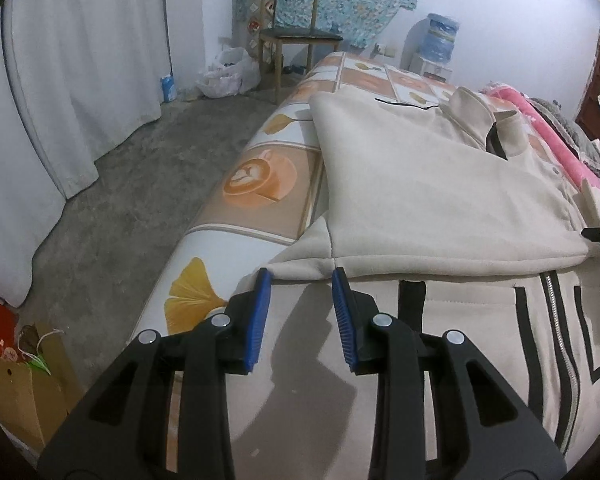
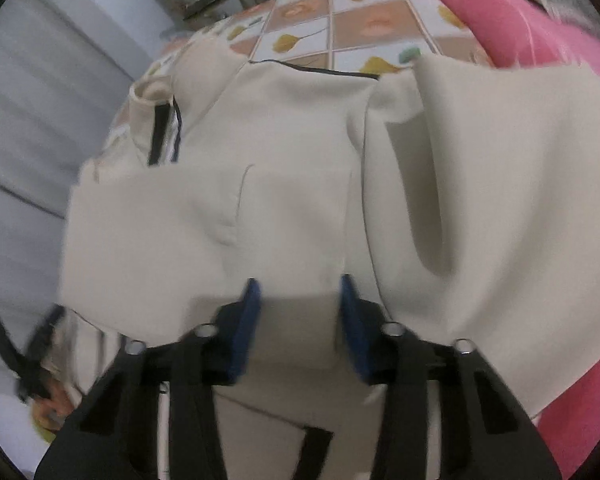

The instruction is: Fold large clothes

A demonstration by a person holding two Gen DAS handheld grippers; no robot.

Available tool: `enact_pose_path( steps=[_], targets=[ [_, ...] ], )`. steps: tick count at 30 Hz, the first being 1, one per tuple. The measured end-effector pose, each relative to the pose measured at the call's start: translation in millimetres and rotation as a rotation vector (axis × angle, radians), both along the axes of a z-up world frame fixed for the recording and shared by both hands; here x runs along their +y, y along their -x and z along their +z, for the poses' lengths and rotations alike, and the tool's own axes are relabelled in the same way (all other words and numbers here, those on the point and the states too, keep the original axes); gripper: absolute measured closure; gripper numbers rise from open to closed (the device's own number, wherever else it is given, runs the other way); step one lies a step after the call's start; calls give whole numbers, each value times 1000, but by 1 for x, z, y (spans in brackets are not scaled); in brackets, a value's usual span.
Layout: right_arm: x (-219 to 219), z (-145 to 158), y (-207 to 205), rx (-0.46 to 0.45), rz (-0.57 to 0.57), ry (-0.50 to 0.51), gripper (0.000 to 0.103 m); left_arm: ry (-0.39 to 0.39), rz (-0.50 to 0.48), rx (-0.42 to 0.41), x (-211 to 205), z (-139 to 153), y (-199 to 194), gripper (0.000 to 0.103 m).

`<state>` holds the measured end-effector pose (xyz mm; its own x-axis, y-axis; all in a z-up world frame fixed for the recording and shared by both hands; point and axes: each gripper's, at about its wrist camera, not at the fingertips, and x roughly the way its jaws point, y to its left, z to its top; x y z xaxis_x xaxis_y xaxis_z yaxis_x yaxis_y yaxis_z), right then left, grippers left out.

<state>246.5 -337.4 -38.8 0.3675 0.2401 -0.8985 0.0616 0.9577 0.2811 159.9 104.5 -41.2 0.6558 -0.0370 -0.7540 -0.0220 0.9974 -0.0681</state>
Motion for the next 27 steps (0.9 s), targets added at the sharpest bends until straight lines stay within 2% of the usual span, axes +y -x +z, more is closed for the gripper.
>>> enact_pose_path(
  steps=[1,4,8,11,12,16,18,21,23,25,27],
  targets=[
    [3,1,-1,-5,9,32,97,-2,-1,-2,0,-1,0,73],
    [8,20,1,-60,29,23,98,-9,-1,-9,-1,-2,1,72],
    [17,84,24,-263,57,-7,98,-18,-2,-9,-2,-1,1,72],
    [10,98,36,-312,37,-25,98,-4,2,-9,-2,-1,1,72],
    [5,91,38,-297,19,-21,98,7,5,-9,-1,0,2,72],
    [-18,34,37,-160,-49,-37,98,40,8,-5,1,1,3,72],
    [-23,14,36,-133,-67,-37,98,37,3,-1,-1,1,4,72],
    [-20,11,37,-167,-59,10,98,33,-10,3,-2,1,4,72],
    [-12,9,29,-164,-36,77,95,35,-17,1,-2,1,5,72],
    [-8,7,28,-133,-43,176,86,39,-20,-3,-2,1,6,69],
    [-9,13,30,-124,-62,213,76,44,-22,-4,-1,1,8,67]
  ],
)
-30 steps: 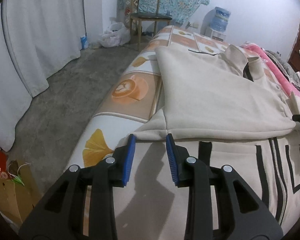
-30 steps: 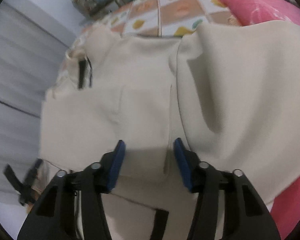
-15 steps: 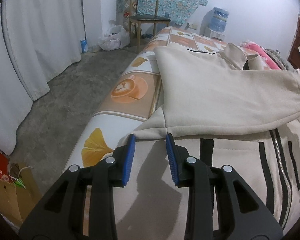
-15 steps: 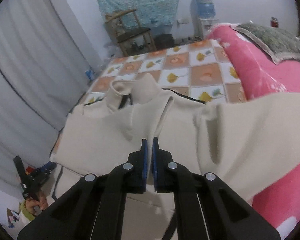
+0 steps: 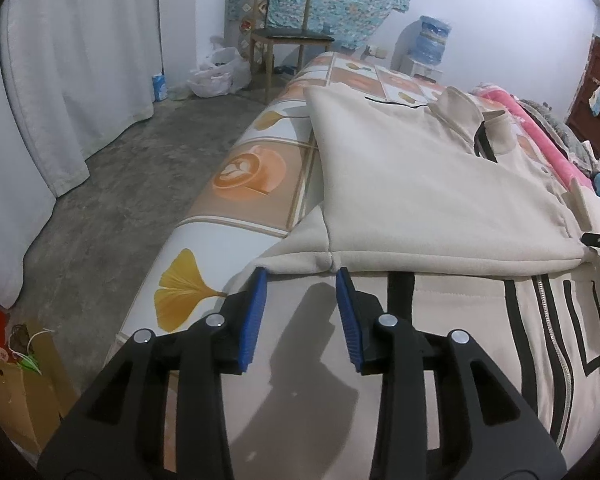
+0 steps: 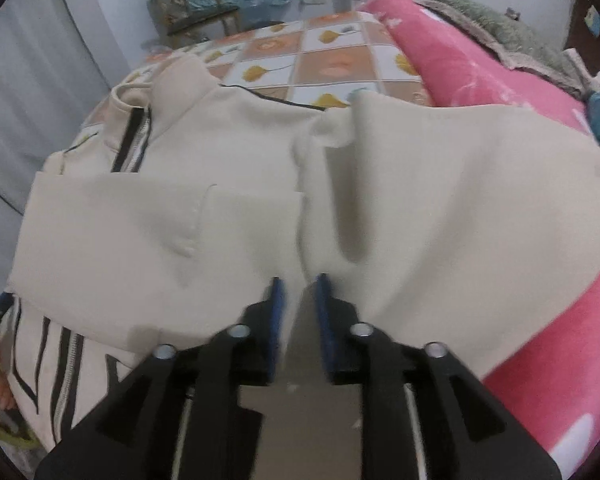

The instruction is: Fold large clothes

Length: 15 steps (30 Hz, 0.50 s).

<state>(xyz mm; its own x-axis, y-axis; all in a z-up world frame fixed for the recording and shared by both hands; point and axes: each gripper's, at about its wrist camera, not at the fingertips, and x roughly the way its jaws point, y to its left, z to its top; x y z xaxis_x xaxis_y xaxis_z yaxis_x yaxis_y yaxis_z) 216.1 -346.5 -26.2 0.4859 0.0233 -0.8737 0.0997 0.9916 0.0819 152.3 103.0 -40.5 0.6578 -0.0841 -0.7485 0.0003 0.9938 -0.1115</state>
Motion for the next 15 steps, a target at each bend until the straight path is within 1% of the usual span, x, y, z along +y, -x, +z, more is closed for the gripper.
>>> enact_pose_path(
  steps=[1,2,4,6,9,11,13,14,15],
  targets=[
    [-1,5,3,-8,-9,2,70,-2,0,-1,-1,0,0,66],
    [0,10,6,-22,-9,5,68,-3,-2,-2,-1,0,0,65],
    [10,20,10,-64,32,22,67,-9,-7,-4,-4,0,1,62],
    [23,22,8,-74,85,10,67,-14,-11,-3,-5,0,1,60],
    [45,17,-2,-71,154,-22,67,-1,-15,-2,-5,1,1,55],
    [55,11,-9,-69,188,-31,67,24,-15,9,-2,4,4,50],
    [61,-5,-16,-15,205,-37,65,45,-12,22,3,9,11,42],
    [62,-12,-16,5,207,-12,65,51,-14,29,5,11,16,40],
    [64,-10,-12,-7,214,8,57,51,-18,34,7,15,22,35]
  ],
)
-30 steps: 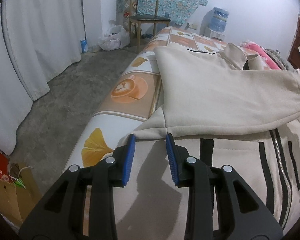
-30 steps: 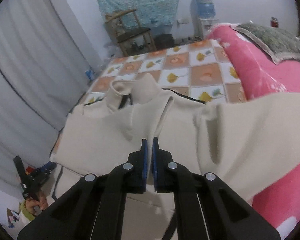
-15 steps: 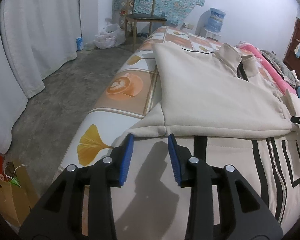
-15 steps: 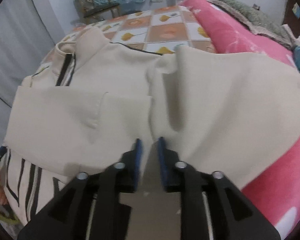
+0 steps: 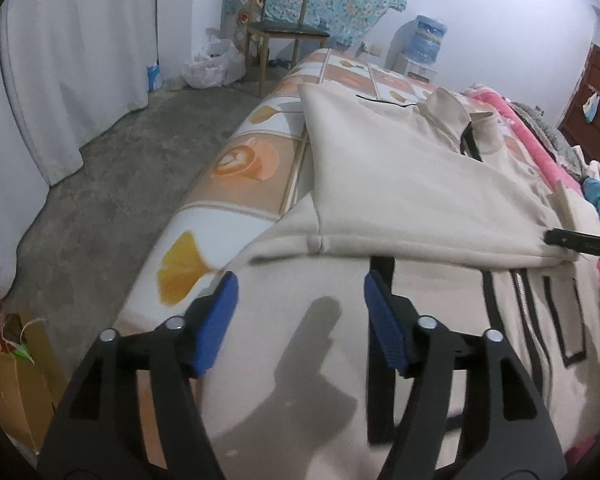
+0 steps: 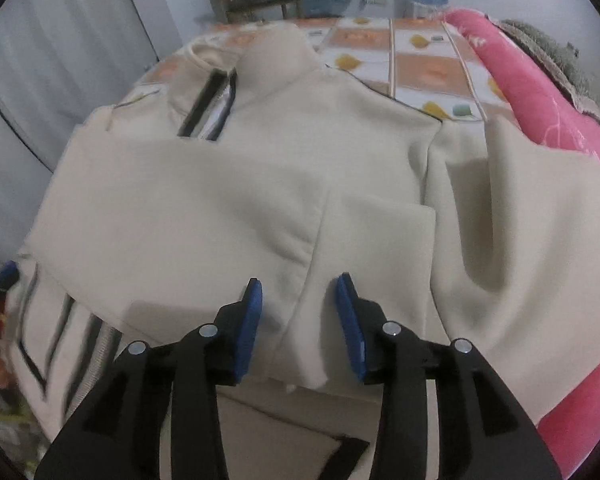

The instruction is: Fold large clothes

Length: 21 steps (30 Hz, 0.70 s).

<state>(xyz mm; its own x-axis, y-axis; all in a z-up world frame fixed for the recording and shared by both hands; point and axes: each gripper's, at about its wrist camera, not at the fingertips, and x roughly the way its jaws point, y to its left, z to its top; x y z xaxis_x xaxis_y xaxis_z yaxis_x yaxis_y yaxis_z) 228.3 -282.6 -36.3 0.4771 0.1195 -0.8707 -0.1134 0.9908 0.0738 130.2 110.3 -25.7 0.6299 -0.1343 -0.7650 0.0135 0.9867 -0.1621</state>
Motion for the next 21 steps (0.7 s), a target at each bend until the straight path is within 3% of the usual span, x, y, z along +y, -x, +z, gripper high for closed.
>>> enact_pose_path(
  steps=[1,3,9,13,17,21],
  targets=[
    [3,1,4,13,7,37,51,-23,-2,0,4,7,10,31],
    [5,8,16,15,13,92,49,-62,-6,-9,10,17,22,27],
    [9,42,21,-24,77,60,49,-62,-52,-108,14,67,24,25],
    [25,49,-10,-47,110,6,49,-39,-130,-191,-15,79,-19,25],
    [41,33,-42,-10,120,-14,49,-42,-163,-142,-48,58,-95,25],
    [44,17,-59,2,119,-1,57,-48,-148,-42,-61,25,-156,25]
  ],
)
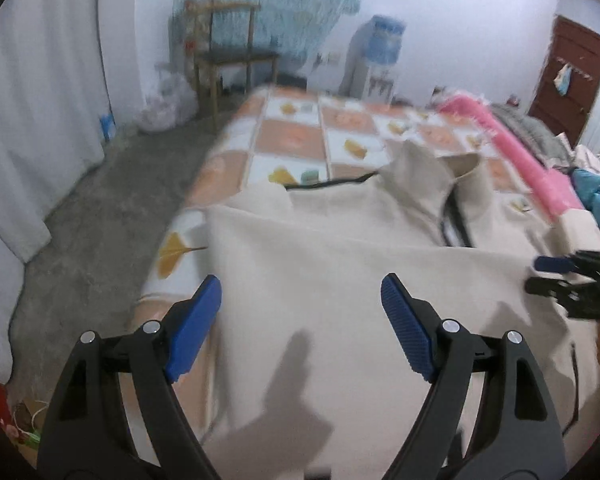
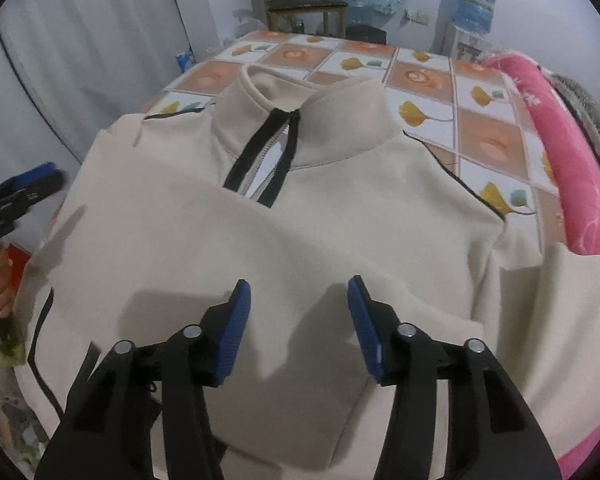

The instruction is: Fold large clothes

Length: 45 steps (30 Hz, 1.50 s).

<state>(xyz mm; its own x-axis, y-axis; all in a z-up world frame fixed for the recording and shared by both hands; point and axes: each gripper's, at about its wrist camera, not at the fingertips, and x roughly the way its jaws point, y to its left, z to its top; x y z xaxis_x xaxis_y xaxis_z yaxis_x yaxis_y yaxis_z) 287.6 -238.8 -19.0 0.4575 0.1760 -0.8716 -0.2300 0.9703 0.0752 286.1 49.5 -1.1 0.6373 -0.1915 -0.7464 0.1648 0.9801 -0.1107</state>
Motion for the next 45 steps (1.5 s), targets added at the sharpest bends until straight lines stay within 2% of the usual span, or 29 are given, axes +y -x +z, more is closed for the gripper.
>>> enact_pose_path(
  steps=[3,4,5,7,9,12,15,19,21,22,24,26,28,30,31,33,35,37,40,42,45],
  targets=[
    [-12,-11,-9,8,-42,-5,64,-13,63,99,5,-31,-32,25],
    [-20,-18,-12,23,-61,-11,71,-6,78,106,8,-36,-36,25],
    [-25,-20,-13,14,-68,-28,74,-19,95,73,9,-36,-35,25],
    [-31,-20,-14,14,-67,-50,82,-7,88,89,13,-39,-36,25],
    [-37,-17,-14,32,-97,-67,83,0,105,84,20,-33,-30,25],
    [-34,-2,-3,-5,-91,-75,83,55,99,40,29,-14,-13,25],
    [-18,10,13,-26,-33,-61,83,48,56,22,25,-1,5,25],
    [0,13,38,-15,32,-35,81,8,-51,53,-1,3,37,23],
    [4,9,53,-10,51,-7,81,-42,-98,52,-16,0,56,23],
    [4,5,58,-3,51,6,81,-59,-114,47,-22,-2,64,18],
    [1,-8,63,29,32,43,80,-105,-139,56,-36,-17,75,15],
    [-6,-18,65,35,5,35,79,-177,-137,97,-48,-37,78,15],
    [-9,-16,68,46,-11,36,79,-190,-104,50,-47,-40,83,12],
    [-10,-7,76,35,-38,32,76,-224,-84,56,-47,-37,85,12],
    [-9,-1,82,19,-40,24,67,-217,-78,51,-46,-34,88,12],
    [-8,8,91,-19,-38,14,63,-183,-72,23,-45,-24,97,12],
    [-5,9,93,-45,-44,30,63,-188,-80,13,-49,-20,101,12],
    [-1,4,89,-34,-50,12,63,-206,-83,14,-58,-21,102,12],
    [10,-19,85,-17,-53,53,62,-222,-98,29,-71,-28,99,12],
    [17,-19,90,-58,-46,98,62,-226,-90,36,-74,-36,98,12],
    [16,-9,96,-61,-65,84,62,-198,-85,67,-69,-30,95,12]
  ],
)
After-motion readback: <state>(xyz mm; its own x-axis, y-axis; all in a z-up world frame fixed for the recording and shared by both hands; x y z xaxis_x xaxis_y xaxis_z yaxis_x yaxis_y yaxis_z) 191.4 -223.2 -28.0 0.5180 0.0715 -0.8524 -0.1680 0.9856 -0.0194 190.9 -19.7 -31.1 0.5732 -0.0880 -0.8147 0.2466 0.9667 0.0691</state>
